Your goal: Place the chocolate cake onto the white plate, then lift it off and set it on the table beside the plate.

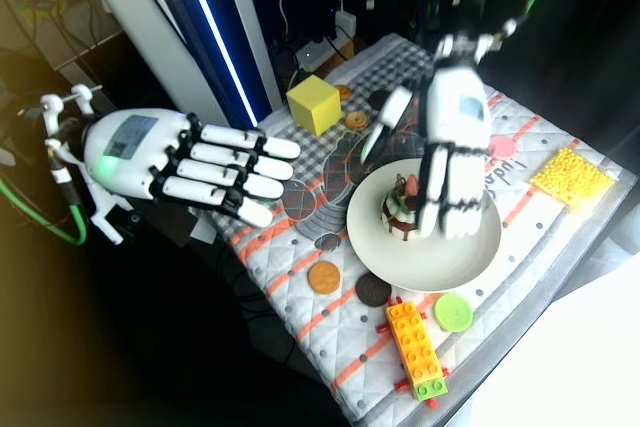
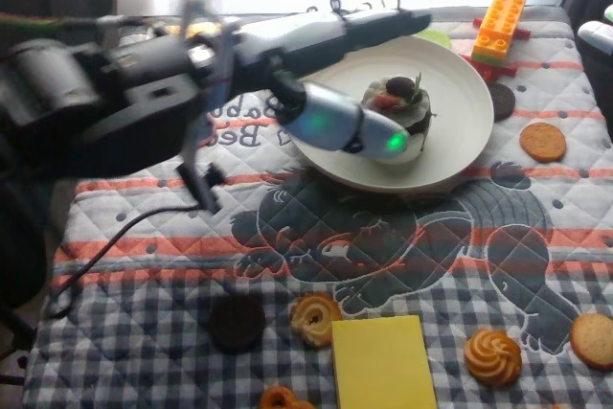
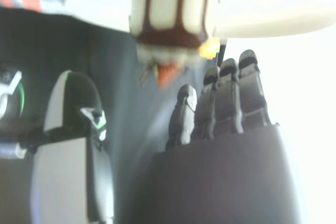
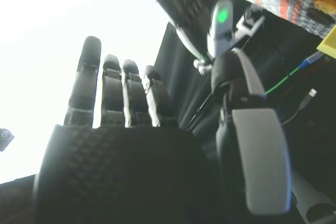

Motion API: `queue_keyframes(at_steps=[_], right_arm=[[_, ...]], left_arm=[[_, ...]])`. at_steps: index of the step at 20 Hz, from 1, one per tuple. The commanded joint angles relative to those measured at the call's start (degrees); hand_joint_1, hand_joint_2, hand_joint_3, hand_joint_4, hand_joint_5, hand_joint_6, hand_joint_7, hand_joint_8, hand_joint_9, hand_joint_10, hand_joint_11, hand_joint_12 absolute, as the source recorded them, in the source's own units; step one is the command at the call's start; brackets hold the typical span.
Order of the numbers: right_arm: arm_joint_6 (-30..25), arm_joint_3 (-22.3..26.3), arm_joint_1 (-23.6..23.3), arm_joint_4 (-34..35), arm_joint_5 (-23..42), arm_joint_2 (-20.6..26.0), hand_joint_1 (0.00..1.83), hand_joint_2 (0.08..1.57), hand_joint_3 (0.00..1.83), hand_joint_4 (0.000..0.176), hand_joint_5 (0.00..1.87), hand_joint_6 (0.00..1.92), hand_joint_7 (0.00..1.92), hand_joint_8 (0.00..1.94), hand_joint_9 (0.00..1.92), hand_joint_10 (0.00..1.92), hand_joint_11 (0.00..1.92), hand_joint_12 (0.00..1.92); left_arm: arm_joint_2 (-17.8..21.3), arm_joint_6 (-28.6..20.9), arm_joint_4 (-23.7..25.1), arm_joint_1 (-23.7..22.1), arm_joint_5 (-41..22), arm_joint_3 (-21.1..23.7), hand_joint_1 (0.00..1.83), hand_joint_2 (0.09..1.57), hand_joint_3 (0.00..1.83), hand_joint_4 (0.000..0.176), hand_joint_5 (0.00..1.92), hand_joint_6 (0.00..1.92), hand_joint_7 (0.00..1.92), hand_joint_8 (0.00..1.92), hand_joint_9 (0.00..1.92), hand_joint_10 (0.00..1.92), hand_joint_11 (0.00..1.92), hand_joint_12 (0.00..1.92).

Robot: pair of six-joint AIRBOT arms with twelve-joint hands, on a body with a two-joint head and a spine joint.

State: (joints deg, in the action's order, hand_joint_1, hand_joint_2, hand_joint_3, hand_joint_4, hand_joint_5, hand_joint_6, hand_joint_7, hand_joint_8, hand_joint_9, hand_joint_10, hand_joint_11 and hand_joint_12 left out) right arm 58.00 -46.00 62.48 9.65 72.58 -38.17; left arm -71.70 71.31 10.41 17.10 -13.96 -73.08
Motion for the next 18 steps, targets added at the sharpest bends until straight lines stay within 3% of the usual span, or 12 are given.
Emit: queue_keyframes(at_steps=[1,3,5,6,7,8,9,10,11,14,16,18], right_arm=[[-0.74,-0.57,-0.36,0.59,6.88,0.65,0.66,1.24,0.00,0.059,0.00,0.00,0.00,0.00,0.06,0.02,0.00,0.95],[-3.69,-2.16,-0.34,-0.26,5.13,0.54,0.68,1.24,0.00,0.049,0.00,0.00,0.00,0.00,0.10,0.04,0.00,0.87],[-4.74,-3.28,-1.32,-0.85,2.66,-0.05,0.71,1.25,0.00,0.001,0.00,0.00,0.00,0.00,0.06,0.02,0.00,0.74],[-4.73,-3.77,-2.08,-0.85,1.44,-0.31,0.74,1.26,0.00,0.000,0.00,0.00,0.01,0.00,0.09,0.03,0.00,0.91],[-4.73,-4.26,-2.91,-0.88,0.25,-0.62,0.76,1.24,0.00,0.000,0.01,0.00,0.04,0.01,0.11,0.05,0.00,1.00],[-4.73,-5.12,-4.87,-1.33,-2.27,-1.26,0.78,1.22,0.00,0.000,0.02,0.01,0.07,0.01,0.06,0.26,0.00,1.24],[-4.74,-6.28,-8.06,-2.59,-5.69,-2.32,0.78,1.22,0.00,0.000,0.02,0.01,0.07,0.01,0.06,0.26,0.00,1.24],[-4.74,-7.09,-10.32,-3.45,-8.57,-3.16,0.79,1.22,0.00,0.000,0.02,0.01,0.07,0.00,0.01,0.45,0.00,1.38],[-4.74,-10.52,-18.36,-6.63,-17.41,-6.97,0.78,1.23,0.00,0.000,0.02,0.00,0.08,0.00,0.00,0.59,0.00,1.51],[-4.74,-13.50,-23.71,-8.74,-23.84,-10.47,0.82,1.25,0.00,0.009,0.00,0.00,0.00,0.00,0.00,0.43,0.00,1.51],[-4.74,-16.57,-28.02,-10.11,-29.59,-14.05,0.88,1.18,0.00,0.000,0.01,0.00,0.00,0.00,0.00,0.50,0.00,1.51],[-4.73,-19.14,-31.43,-11.35,-33.65,-17.12,0.92,1.14,0.00,0.000,0.04,0.01,0.03,0.00,0.00,0.29,0.00,1.33]], left_arm=[[1.94,-0.69,-1.10,0.49,-10.18,1.16,0.61,1.07,0.02,0.176,0.00,0.00,0.00,0.00,0.00,0.00,0.00,0.00],[6.83,-2.02,-2.98,3.72,-16.95,5.00,0.48,1.17,0.02,0.176,0.00,0.00,0.00,0.00,0.00,0.00,0.00,0.00],[10.44,-2.04,-4.12,6.27,-21.27,7.66,0.84,1.19,0.01,0.157,0.00,0.00,0.00,0.00,0.00,0.00,0.00,0.00],[12.40,-2.04,-4.59,7.49,-23.15,9.22,0.97,1.18,0.01,0.113,0.01,0.00,0.00,0.00,0.00,0.00,0.00,0.00],[13.83,-2.04,-4.59,8.35,-24.14,10.41,1.01,1.18,0.00,0.048,0.10,0.00,0.01,0.00,0.00,0.00,0.00,0.34],[16.24,-2.04,-4.52,9.88,-25.33,12.29,0.97,1.19,0.00,0.008,0.20,0.01,0.14,0.02,0.14,0.04,0.00,1.02],[18.31,-2.05,-4.54,11.46,-26.76,13.85,0.97,1.19,0.00,0.008,0.20,0.01,0.14,0.02,0.14,0.04,0.00,1.02],[19.70,-2.08,-4.54,12.51,-27.64,14.88,0.99,1.19,0.00,0.000,0.25,0.02,0.21,0.02,0.21,0.06,0.00,1.21],[23.40,-2.08,-4.31,16.14,-30.16,17.73,0.92,1.20,0.00,0.006,0.37,0.04,0.37,0.04,0.42,0.16,0.02,1.36],[25.34,-2.38,-3.87,18.36,-31.46,19.34,0.80,1.21,0.00,0.021,0.39,0.04,0.33,0.01,0.38,0.15,0.06,1.34],[26.40,-3.71,-2.44,19.66,-31.90,20.11,0.79,1.24,0.00,0.015,0.46,0.05,0.40,0.02,0.40,0.15,0.00,1.29],[27.00,-3.89,-2.25,20.40,-31.56,20.47,0.85,1.24,0.00,0.008,0.45,0.03,0.40,0.01,0.39,0.12,0.00,1.18]])
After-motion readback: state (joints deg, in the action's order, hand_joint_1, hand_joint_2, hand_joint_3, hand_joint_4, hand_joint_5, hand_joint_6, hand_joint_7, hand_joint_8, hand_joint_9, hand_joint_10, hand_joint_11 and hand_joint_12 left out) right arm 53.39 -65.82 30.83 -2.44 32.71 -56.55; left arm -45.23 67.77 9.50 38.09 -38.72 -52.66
